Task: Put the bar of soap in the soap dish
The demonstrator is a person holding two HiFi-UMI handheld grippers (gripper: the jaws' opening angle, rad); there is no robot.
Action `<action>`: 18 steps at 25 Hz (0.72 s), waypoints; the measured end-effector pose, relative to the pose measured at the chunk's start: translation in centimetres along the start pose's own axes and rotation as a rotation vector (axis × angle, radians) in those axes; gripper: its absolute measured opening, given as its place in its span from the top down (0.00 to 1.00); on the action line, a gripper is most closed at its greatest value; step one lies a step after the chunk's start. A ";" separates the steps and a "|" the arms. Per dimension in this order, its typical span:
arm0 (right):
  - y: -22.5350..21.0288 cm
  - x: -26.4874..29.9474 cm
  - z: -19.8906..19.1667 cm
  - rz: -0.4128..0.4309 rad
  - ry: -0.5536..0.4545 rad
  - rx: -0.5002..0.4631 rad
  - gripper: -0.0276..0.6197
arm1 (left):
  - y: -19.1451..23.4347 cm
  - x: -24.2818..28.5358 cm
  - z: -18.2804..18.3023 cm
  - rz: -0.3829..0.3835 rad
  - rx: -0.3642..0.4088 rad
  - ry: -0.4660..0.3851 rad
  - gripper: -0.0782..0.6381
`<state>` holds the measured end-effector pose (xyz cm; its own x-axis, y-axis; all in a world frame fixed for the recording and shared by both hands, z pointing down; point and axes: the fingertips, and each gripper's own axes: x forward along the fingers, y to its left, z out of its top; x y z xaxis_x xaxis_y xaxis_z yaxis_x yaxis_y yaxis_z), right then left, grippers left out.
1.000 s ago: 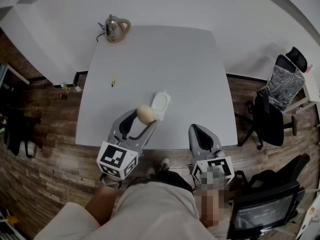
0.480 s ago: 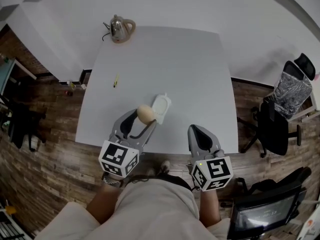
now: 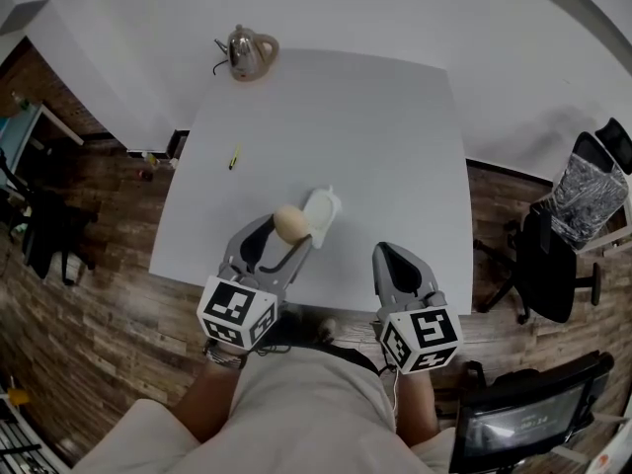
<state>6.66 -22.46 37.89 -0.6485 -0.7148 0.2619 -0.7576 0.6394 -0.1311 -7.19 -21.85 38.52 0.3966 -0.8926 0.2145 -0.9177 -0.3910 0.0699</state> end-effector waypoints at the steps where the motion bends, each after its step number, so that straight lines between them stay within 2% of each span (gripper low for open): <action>1: 0.0 0.2 0.0 0.004 0.001 0.000 0.95 | 0.2 0.1 0.0 0.004 -0.003 0.002 0.52; 10: -1.3 2.0 -0.3 -0.023 0.015 0.018 0.95 | 1.4 2.2 -0.7 -0.021 0.002 0.030 0.52; 18: -1.5 4.4 -1.1 -0.008 0.064 0.021 0.95 | 2.7 4.1 -1.6 -0.036 -0.014 0.072 0.52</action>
<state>5.04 -26.27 40.35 -0.6370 -0.6996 0.3237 -0.7645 0.6273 -0.1487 -8.03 -26.19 41.14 0.4275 -0.8592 0.2812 -0.9032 -0.4191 0.0928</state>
